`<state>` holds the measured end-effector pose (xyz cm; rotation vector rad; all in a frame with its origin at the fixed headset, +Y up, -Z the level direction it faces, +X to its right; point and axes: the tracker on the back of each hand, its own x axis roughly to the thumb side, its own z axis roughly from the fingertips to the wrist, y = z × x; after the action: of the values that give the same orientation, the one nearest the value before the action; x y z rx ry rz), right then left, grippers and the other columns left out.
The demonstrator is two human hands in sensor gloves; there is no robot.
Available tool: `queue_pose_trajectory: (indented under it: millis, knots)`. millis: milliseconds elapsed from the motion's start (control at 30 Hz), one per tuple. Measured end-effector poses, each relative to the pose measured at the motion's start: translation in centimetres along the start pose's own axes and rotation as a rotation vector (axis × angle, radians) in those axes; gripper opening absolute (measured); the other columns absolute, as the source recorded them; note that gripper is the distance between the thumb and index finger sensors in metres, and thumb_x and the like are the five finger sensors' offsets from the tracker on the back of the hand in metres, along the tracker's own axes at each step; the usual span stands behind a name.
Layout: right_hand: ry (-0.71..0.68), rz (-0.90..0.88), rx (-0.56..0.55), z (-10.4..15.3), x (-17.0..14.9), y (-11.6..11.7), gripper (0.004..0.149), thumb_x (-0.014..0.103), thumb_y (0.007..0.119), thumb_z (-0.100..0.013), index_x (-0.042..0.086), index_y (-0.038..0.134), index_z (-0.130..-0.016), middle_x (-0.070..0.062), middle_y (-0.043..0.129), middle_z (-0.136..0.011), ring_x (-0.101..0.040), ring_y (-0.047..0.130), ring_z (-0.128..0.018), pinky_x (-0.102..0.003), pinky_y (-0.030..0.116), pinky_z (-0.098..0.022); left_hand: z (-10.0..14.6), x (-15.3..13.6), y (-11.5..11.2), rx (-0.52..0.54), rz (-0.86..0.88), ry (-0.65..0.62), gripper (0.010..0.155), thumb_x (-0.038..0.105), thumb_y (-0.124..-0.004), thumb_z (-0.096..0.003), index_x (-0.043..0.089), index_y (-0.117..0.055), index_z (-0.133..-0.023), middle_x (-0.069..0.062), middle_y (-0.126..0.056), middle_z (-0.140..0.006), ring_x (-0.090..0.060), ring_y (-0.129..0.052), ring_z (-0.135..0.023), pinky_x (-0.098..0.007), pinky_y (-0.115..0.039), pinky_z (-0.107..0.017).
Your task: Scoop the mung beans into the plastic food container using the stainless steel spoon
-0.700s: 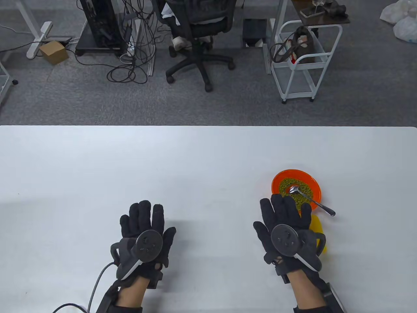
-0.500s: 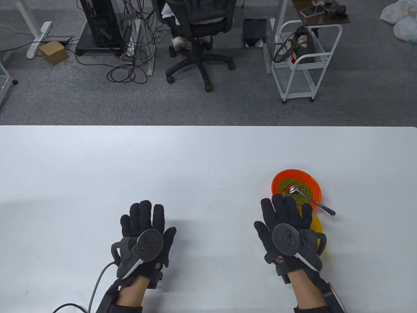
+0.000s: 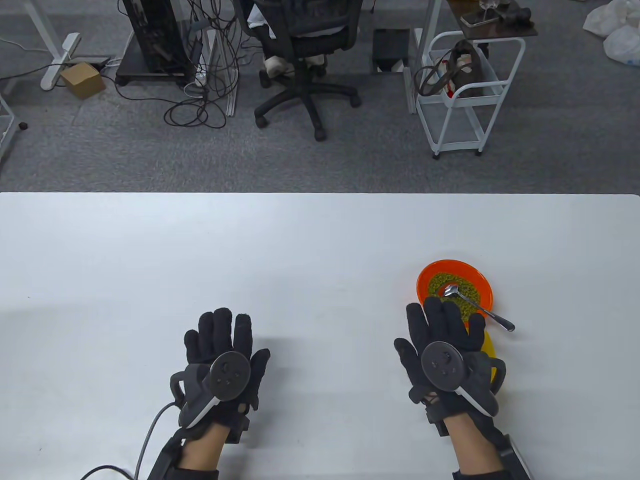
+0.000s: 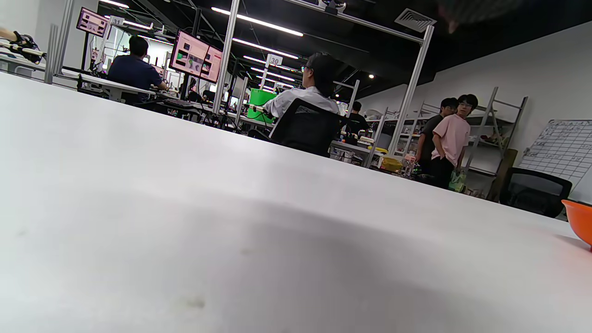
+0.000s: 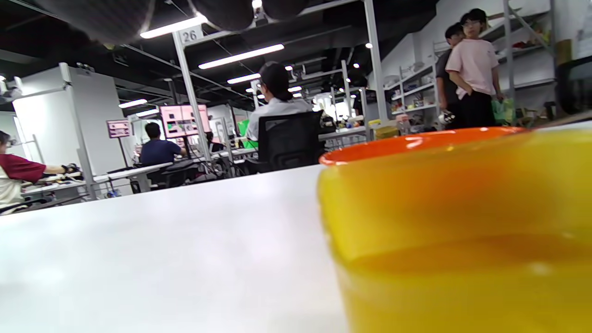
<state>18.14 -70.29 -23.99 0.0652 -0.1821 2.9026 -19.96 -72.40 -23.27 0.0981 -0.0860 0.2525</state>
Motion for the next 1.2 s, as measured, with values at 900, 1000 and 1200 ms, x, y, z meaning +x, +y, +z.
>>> queue_pose_trajectory:
  millis: [900, 1000, 1200]
  knots:
    - [0.275, 0.017, 0.404, -1.4, -2.6, 5.3, 0.08, 0.062, 0.066, -0.05, 0.032, 0.016, -0.105, -0.007, 0.058, -0.102, -0.033, 0.072, -0.086, -0.054, 0.061, -0.066, -0.1, -0.1, 0.0, -0.01, 0.012, 0.005, 0.076, 0.058, -0.061, -0.0458, 0.027, -0.027, -0.107, -0.013, -0.009, -0.113, -0.042, -0.012, -0.104, -0.068, -0.012, -0.069]
    - [0.273, 0.048, 0.397, -1.4, -2.4, 5.8, 0.082, 0.061, 0.066, -0.051, 0.031, 0.011, -0.104, -0.006, 0.059, -0.1, -0.031, 0.073, -0.081, -0.049, 0.067, -0.061, -0.1, -0.1, 0.0, -0.015, 0.007, 0.006, 0.076, 0.058, -0.061, -0.0458, 0.027, -0.027, -0.107, -0.013, -0.009, -0.113, -0.042, -0.012, -0.104, -0.068, -0.012, -0.069]
    - [0.291, -0.019, 0.421, -1.5, -2.9, 6.2, 0.083, 0.052, 0.069, -0.053, 0.033, 0.005, -0.101, -0.004, 0.06, -0.096, -0.016, 0.085, -0.059, -0.037, 0.079, -0.044, -0.1, -0.1, 0.0, -0.019, 0.007, 0.009, 0.076, 0.058, -0.061, -0.0458, 0.028, -0.027, -0.107, -0.013, -0.01, -0.113, -0.042, -0.012, -0.104, -0.068, -0.012, -0.069]
